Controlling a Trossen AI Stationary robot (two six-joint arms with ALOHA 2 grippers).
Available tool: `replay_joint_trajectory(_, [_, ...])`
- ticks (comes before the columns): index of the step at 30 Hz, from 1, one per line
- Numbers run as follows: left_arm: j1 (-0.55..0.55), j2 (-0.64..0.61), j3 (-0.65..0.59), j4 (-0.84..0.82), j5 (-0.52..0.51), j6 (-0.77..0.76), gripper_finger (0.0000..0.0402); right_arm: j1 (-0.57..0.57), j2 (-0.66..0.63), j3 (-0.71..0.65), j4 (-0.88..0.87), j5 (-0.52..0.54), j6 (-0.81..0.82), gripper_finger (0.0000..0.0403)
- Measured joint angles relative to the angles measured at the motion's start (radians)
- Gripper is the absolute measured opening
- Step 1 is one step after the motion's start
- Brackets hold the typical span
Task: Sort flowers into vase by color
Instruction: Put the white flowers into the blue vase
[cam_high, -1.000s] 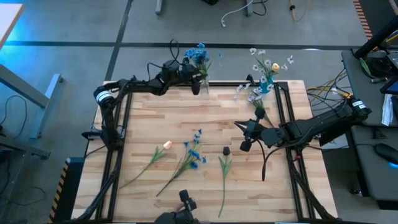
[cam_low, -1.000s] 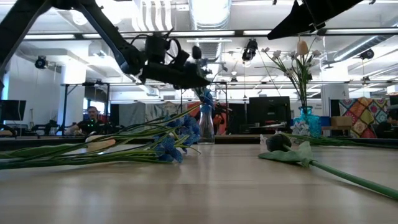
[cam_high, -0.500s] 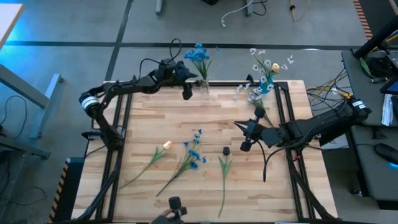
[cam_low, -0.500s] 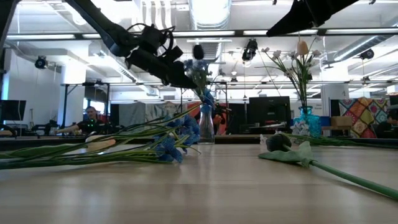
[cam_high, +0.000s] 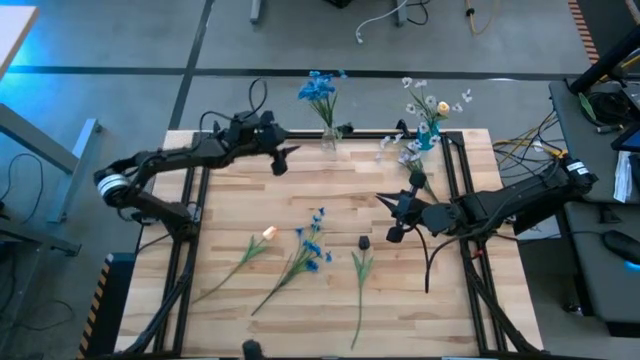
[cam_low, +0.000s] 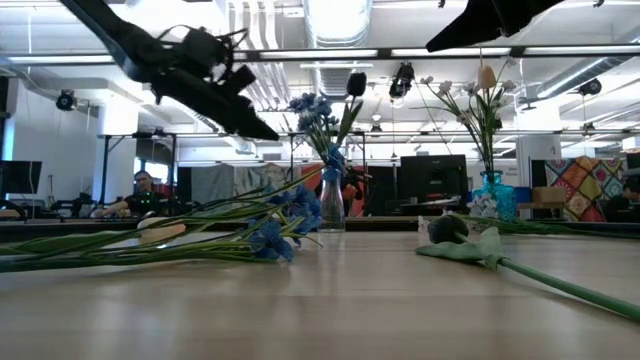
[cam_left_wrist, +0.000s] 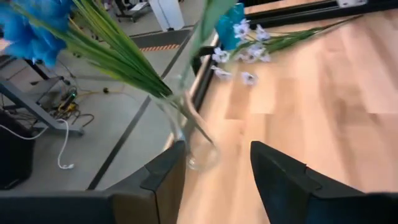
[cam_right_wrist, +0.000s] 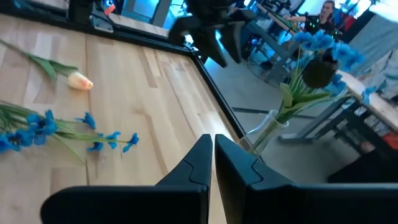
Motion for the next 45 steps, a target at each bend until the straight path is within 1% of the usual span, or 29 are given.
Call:
replay_joint_trajectory(4, [-0.040, -0.120, -0.097, -0.041, -0.006, -0.036, 0.0147, 0.000, -0.002, 0.000, -0.008, -0.001, -0.020, 0.0013])
replay_joint_trajectory(7, [-0.102, -0.206, -0.143, -0.112, -0.047, -0.050, 0.0130, 0.000, -0.002, 0.000, -0.050, -0.002, 0.010, 0.0013])
replay_joint_trajectory(11, [-0.225, -0.290, -0.159, -0.254, -0.153, -0.109, 0.0106, 0.000, -0.005, 0.000, -0.104, -0.006, 0.060, 0.0013])
replay_joint_trajectory(14, [-0.340, -0.325, -0.157, -0.375, -0.236, -0.174, 0.0088, 0.002, -0.017, 0.000, -0.154, -0.026, 0.114, 0.0013])
replay_joint_trajectory(16, [-0.421, -0.335, -0.141, -0.483, -0.295, -0.237, 0.0079, 0.003, -0.031, 0.000, -0.184, -0.053, 0.160, 0.0013])
replay_joint_trajectory(19, [-0.542, -0.338, -0.109, -0.644, -0.376, -0.383, 0.0075, 0.003, -0.045, 0.011, -0.253, -0.084, 0.237, 0.0013])
replay_joint_trajectory(21, [-0.618, -0.332, -0.089, -0.751, -0.393, -0.501, 0.0075, 0.003, -0.049, 0.017, -0.283, -0.085, 0.267, 0.0013])
replay_joint_trajectory(25, [-0.754, -0.313, -0.047, -0.949, -0.404, -0.779, 0.0074, 0.003, -0.049, 0.017, -0.310, -0.088, 0.274, 0.0013])
replay_joint_trajectory(27, [-0.814, -0.305, -0.041, -1.016, -0.404, -0.918, 0.0074, 0.003, -0.048, 0.017, -0.333, -0.090, 0.292, 0.0013])
replay_joint_trajectory(29, [-0.871, -0.301, -0.042, -1.057, -0.404, -1.043, 0.0074, 0.002, -0.047, 0.017, -0.380, -0.091, 0.355, 0.0013])
replay_joint_trajectory(32, [-0.951, -0.298, -0.059, -1.064, -0.392, -1.163, 0.0074, -0.017, -0.043, 0.017, -0.503, -0.089, 0.457, 0.0013])
replay_joint_trajectory(35, [-1.013, -0.297, -0.069, -1.061, -0.389, -1.237, 0.0074, -0.068, -0.026, 0.015, -0.613, -0.083, 0.515, 0.0013])
replay_joint_trajectory(38, [-1.046, -0.298, -0.079, -1.049, -0.395, -1.293, 0.0074, -0.176, -0.010, 0.015, -0.681, -0.106, 0.545, 0.0014])
replay_joint_trajectory(43, [-1.064, -0.301, -0.116, -0.981, -0.423, -1.315, 0.0074, -0.438, 0.026, 0.010, -0.693, -0.265, 0.487, 0.0040])
replay_joint_trajectory(45, [-1.064, -0.302, -0.134, -0.971, -0.425, -1.316, 0.0074, -0.553, 0.042, 0.010, -0.697, -0.354, 0.448, 0.0056])
